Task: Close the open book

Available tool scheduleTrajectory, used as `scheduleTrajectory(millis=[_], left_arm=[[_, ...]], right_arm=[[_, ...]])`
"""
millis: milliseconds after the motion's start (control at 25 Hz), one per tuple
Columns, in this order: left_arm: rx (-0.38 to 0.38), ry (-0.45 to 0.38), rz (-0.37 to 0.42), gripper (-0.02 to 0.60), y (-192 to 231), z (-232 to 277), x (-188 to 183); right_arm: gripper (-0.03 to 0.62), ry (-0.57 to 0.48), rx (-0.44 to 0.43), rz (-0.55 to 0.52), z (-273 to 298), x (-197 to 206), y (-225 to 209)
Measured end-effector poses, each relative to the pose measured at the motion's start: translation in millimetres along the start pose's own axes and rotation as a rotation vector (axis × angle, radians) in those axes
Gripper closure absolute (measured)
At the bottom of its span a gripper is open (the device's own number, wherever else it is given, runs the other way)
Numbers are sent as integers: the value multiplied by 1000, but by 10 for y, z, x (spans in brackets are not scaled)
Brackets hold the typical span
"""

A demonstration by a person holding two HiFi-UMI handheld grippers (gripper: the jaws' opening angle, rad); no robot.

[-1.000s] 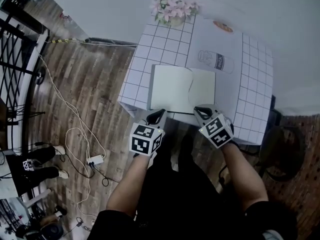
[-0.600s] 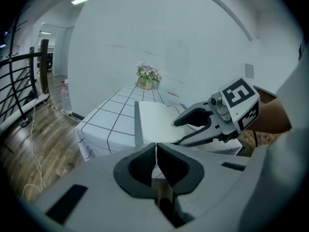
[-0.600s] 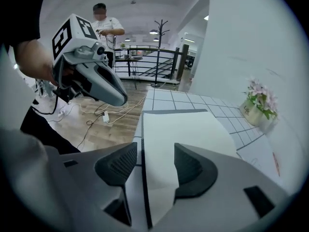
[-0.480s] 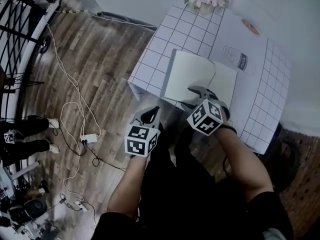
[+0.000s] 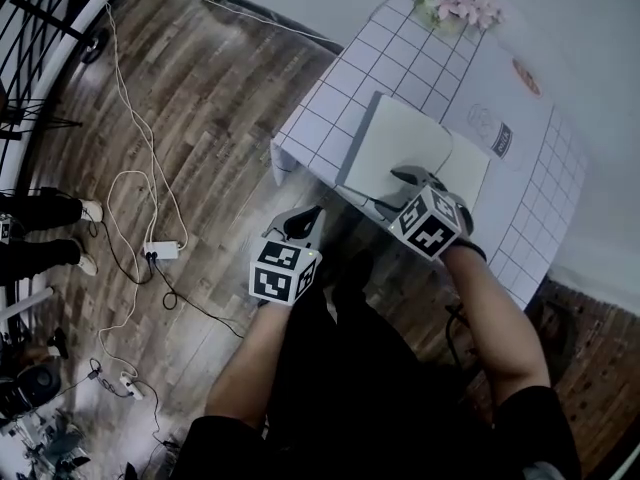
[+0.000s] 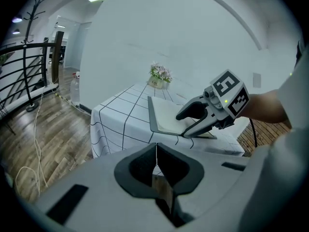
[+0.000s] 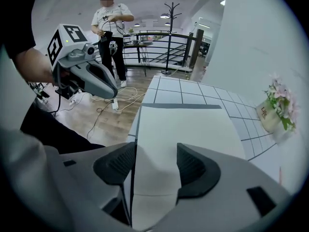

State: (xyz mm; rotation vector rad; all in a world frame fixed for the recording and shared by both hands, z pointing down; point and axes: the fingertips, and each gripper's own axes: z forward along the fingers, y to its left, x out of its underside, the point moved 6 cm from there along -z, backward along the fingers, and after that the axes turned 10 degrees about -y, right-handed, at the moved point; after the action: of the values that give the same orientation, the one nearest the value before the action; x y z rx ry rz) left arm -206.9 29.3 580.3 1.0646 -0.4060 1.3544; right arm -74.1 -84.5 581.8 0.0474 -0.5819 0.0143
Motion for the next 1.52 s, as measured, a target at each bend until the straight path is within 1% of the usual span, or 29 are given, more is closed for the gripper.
scheduleTrajectory(millis=[120,280,520,680,720,800,920,1080,1160,1240,1280,1320,1400,1520], left_arm=[[6,1,3,572,-11,9,-2],[13,10,5,572,-30,14,30],[27,24,7,572,-71,9,79],[34,24,13,572,-95,-9,81],[34,23,14,572,-97,-19,84],[34,23,14,572,-94,-44,96],[30,25,14,572,-63,-80,112],[25,28,14,572,-33,-110,131],[25,29,15,572,-29,-117,129],[27,30,17,572,-38,-124,125],[29,30,19,572,-43,-126,123],[30,29,21,572,-42,-126,119],[29,30,24,572,-19,-123,106],[26,35,24,572,6,-118,93]], right_arm=[[333,17,-48,-4,3,-15,-47],[338,23,-91,-5,1,-23,-77],[368,13,-122,-33,-17,-41,-54],[383,13,-157,-17,-26,-36,-61],[395,12,-171,-20,-32,-38,-46],[470,14,-192,-58,-38,-50,23],[497,21,-167,-132,-24,-70,112],[487,39,-114,-201,7,-58,169],[488,46,-118,-202,14,-61,172],[499,36,-141,-175,-4,-63,168],[513,30,-147,-166,-19,-59,175],[545,26,-143,-165,-33,-55,182],[565,26,-109,-174,-48,-46,167],[568,30,-54,-167,-80,-27,84]])
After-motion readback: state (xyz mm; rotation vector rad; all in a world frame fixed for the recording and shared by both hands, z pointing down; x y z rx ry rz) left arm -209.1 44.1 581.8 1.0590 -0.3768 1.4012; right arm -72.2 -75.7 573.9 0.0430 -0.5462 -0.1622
